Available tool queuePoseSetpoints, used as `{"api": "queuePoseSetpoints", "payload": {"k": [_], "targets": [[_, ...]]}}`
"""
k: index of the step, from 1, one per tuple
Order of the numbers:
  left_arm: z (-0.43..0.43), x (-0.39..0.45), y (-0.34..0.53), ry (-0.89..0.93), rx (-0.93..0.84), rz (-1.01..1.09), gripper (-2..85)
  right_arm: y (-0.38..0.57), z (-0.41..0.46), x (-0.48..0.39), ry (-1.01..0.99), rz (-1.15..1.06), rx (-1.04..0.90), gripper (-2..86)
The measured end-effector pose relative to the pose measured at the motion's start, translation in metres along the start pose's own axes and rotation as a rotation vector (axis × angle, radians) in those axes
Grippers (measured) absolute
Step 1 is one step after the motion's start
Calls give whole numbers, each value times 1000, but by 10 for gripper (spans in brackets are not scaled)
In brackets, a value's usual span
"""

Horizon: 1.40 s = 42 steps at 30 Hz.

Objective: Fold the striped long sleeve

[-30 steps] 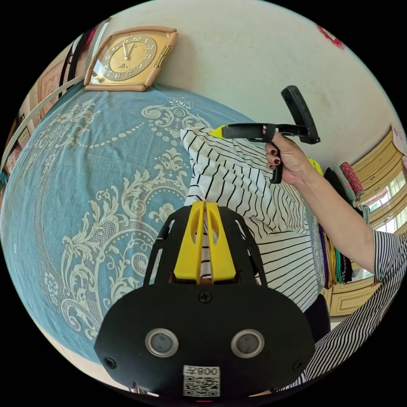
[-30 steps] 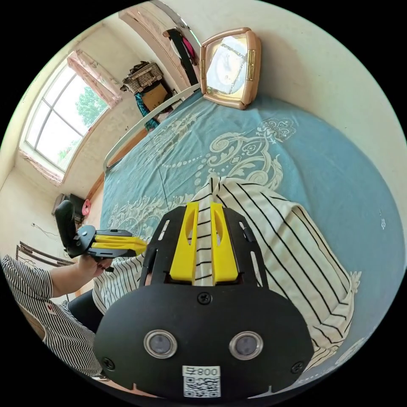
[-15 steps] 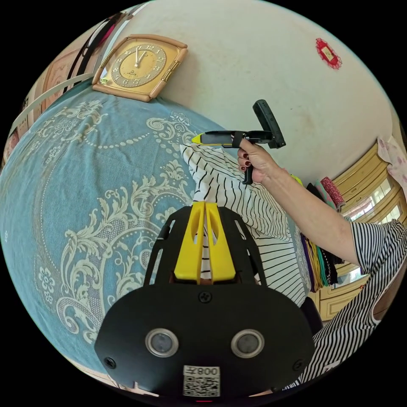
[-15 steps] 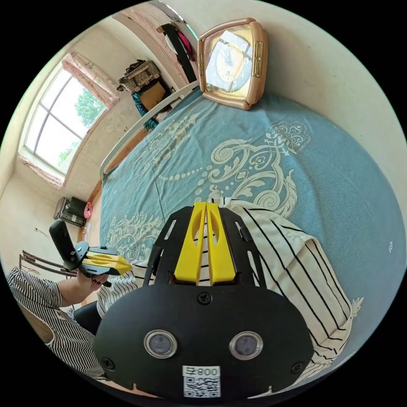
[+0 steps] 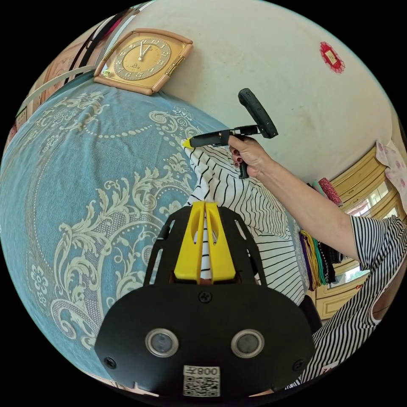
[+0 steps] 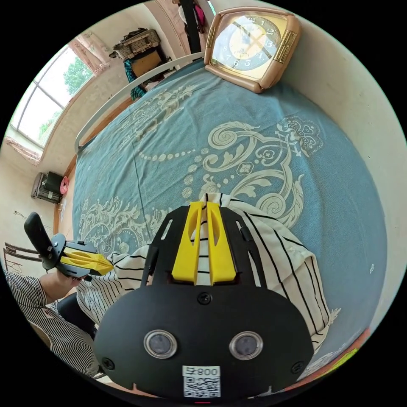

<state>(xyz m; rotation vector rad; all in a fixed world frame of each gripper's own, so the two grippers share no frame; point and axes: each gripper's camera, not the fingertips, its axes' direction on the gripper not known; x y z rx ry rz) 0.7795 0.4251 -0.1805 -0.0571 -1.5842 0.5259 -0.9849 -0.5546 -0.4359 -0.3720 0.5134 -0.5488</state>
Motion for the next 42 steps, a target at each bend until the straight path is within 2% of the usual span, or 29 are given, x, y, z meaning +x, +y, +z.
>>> {"api": "queuePoseSetpoints", "payload": {"k": [2, 6, 8, 17, 20, 23, 26, 29, 31, 35, 39, 42], "targets": [[-1, -2, 0, -2, 14, 6, 1, -5, -8, 4, -44, 6, -4, 12], [-8, -6, 0, -11, 67, 10, 0, -6, -59, 22, -183, 52, 183, 4], [-10, -9, 0, -13, 85, 4, 0, -10, -71, 27, -213, 60, 209, 3], [4, -28, 1, -83, 37, -79, 1, -25, -28, 31, -140, 101, 44, 2], [-5, -19, -2, -94, 74, -56, 1, -16, -50, 31, -111, 101, 116, 2], [-4, -1, -13, -28, 99, 0, 1, 1, -81, 30, -89, 95, 199, 1], [12, 22, -29, -30, 45, 101, 1, 30, -98, 14, -81, 42, 234, 0], [35, 30, -40, -167, -47, 131, 1, 50, -74, -7, -19, 0, 164, 0], [46, 28, -51, -162, -124, 97, 1, 51, -40, -15, 35, -20, 50, -1], [46, 33, -61, -156, -135, 87, 1, 68, -32, -18, 81, -9, 126, -2], [38, 47, -70, -170, -120, 75, 1, 76, -34, -6, 23, 45, 66, 0], [26, 64, -75, -172, -80, 110, 2, 98, -47, -12, 104, 48, 135, 0]]}}
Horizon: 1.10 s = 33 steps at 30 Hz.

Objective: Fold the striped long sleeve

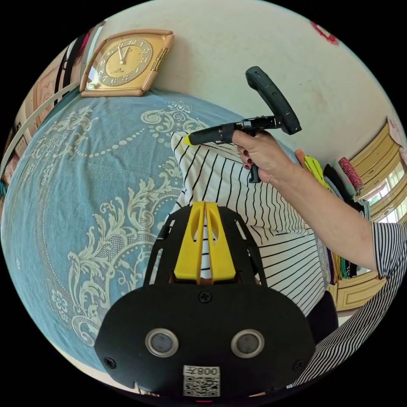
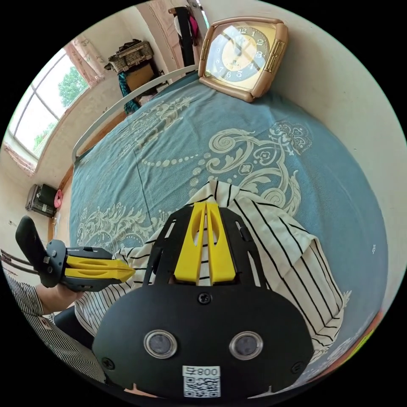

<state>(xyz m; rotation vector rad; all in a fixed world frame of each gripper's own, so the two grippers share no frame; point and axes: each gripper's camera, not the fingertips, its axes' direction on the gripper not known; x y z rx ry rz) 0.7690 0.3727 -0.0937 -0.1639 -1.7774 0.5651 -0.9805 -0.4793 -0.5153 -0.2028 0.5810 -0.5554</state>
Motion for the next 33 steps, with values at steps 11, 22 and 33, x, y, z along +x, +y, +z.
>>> {"api": "queuePoseSetpoints", "payload": {"k": [11, 22, 33], "targets": [[-17, 12, -20, 20, -14, -25, 2, 217, -81, 45, -100, 200, 113, 1], [-33, 50, -57, 95, -13, 15, 2, 353, -99, 139, 198, 475, 128, 9], [-23, 111, -108, 141, -31, 128, 2, 369, -16, 189, 352, 434, -10, 10]]}}
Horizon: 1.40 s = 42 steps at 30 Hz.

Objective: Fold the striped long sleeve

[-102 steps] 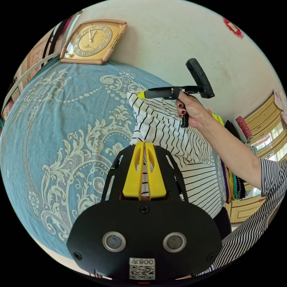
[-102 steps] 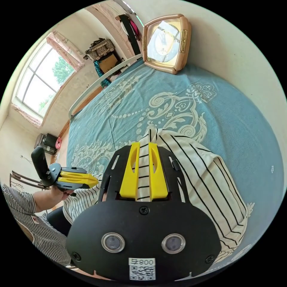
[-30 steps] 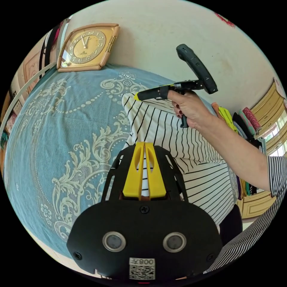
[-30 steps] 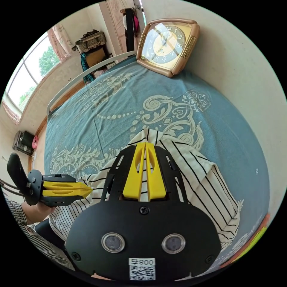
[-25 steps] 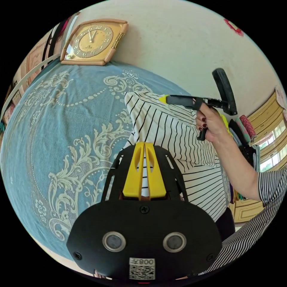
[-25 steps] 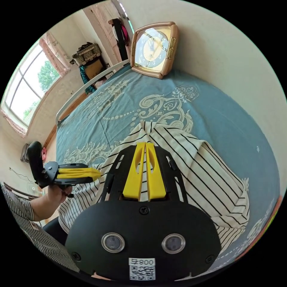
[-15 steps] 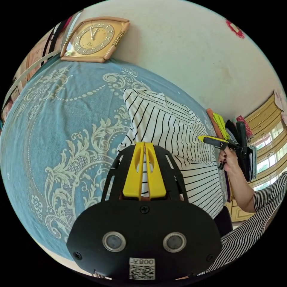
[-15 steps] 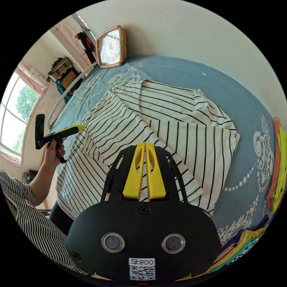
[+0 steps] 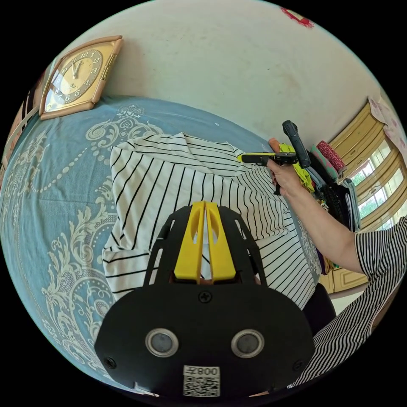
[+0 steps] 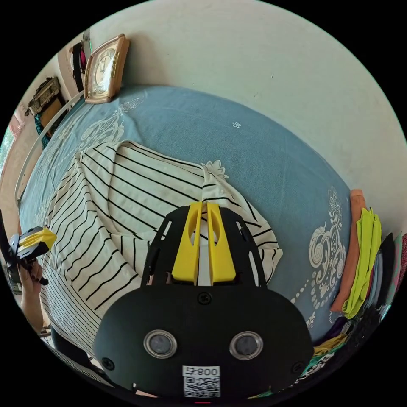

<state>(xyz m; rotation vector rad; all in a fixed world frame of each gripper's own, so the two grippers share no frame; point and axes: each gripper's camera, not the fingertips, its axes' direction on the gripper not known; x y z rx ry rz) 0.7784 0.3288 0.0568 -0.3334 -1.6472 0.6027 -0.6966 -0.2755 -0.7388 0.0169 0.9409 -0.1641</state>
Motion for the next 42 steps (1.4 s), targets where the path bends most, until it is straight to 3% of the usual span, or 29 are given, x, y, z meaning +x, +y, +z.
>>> {"api": "queuePoseSetpoints", "payload": {"k": [8, 17, 19, 26, 29, 34, 36, 42], "targets": [[-6, 28, -50, 2, 44, 69, 1, 35, 25, 75, -483, 155, 117, 3], [27, 33, -134, -121, -53, 76, 1, 70, 51, 91, -422, 138, 129, 7], [46, 35, -147, -142, -158, 78, 1, 71, 70, 86, -356, 125, 78, 9], [43, 52, -156, -172, -149, 122, 1, 81, 94, 51, -233, -11, 72, 44], [40, 55, -160, -169, -155, 116, 1, 87, 95, 50, -283, -19, 45, 74], [34, 67, -158, -196, -121, 141, 2, 118, 84, 54, -269, 4, 128, 61], [40, 67, -158, -194, -141, 145, 2, 122, 114, 49, -240, 0, 30, 53], [-2, 68, -132, -137, -67, 104, 1, 146, 105, 53, -276, 3, 44, 11]]}}
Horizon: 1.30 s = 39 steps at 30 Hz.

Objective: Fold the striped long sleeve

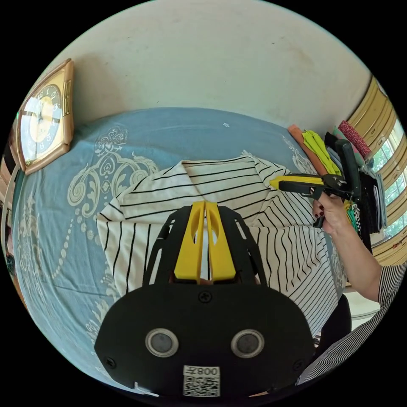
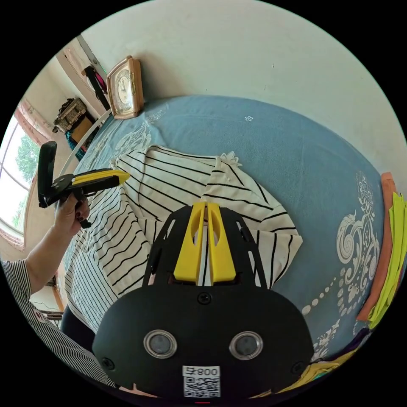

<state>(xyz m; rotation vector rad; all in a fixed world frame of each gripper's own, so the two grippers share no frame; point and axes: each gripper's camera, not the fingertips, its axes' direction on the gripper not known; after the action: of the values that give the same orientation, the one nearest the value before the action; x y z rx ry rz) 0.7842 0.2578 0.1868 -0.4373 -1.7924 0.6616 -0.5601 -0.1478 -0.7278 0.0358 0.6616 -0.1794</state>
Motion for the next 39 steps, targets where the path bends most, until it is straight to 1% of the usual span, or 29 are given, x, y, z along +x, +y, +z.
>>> {"api": "queuePoseSetpoints", "payload": {"k": [2, 5, 7, 9, 11, 13, 17, 21, 26, 27, 30, 32, 34, 35, 38, 39], "targets": [[-17, -5, 29, 32, 33, -40, 1, 23, -13, -2, -13, 0, 18, 7], [-45, -18, 92, 76, 44, -161, 2, 80, -39, 2, -11, 50, 46, 4], [-64, -24, 145, 88, 15, -250, 2, 118, -55, 11, -47, 96, 84, 3], [-74, -26, 178, 87, -25, -325, 2, 152, -69, 27, -83, 172, 129, 2], [-81, -24, 201, 103, -59, -351, 1, 157, -74, 36, -175, 204, 139, 2], [-87, -18, 213, 103, -68, -367, 1, 150, -72, 32, -199, 191, 145, 2], [-81, -6, 205, 166, -22, -331, 1, 105, -36, 6, -114, 115, 73, 1], [-52, 18, 173, 253, -9, -206, 2, 52, 14, -6, -28, 72, 0, 1], [-5, 42, 129, 346, 19, -75, 1, 11, 75, -4, 34, 26, -85, 0], [6, 48, 120, 356, 29, -46, 1, 7, 81, -1, 22, 23, -65, -1], [30, 63, 97, 321, 52, 11, 1, -4, 83, 10, 26, 51, -5, -1], [46, 69, 82, 314, 41, 25, 1, -9, 94, 10, 24, 24, -45, -1], [67, 76, 66, 318, 41, 27, 2, -6, 98, 9, 26, 10, -39, -1], [74, 78, 63, 316, 23, 34, 2, -2, 99, 11, 10, 16, -38, -1], [112, 88, 55, 177, -95, 59, 2, 14, 96, 16, -66, 24, -19, 0], [119, 89, 57, 185, -101, 71, 2, 19, 93, 18, -80, 25, -13, 0]]}}
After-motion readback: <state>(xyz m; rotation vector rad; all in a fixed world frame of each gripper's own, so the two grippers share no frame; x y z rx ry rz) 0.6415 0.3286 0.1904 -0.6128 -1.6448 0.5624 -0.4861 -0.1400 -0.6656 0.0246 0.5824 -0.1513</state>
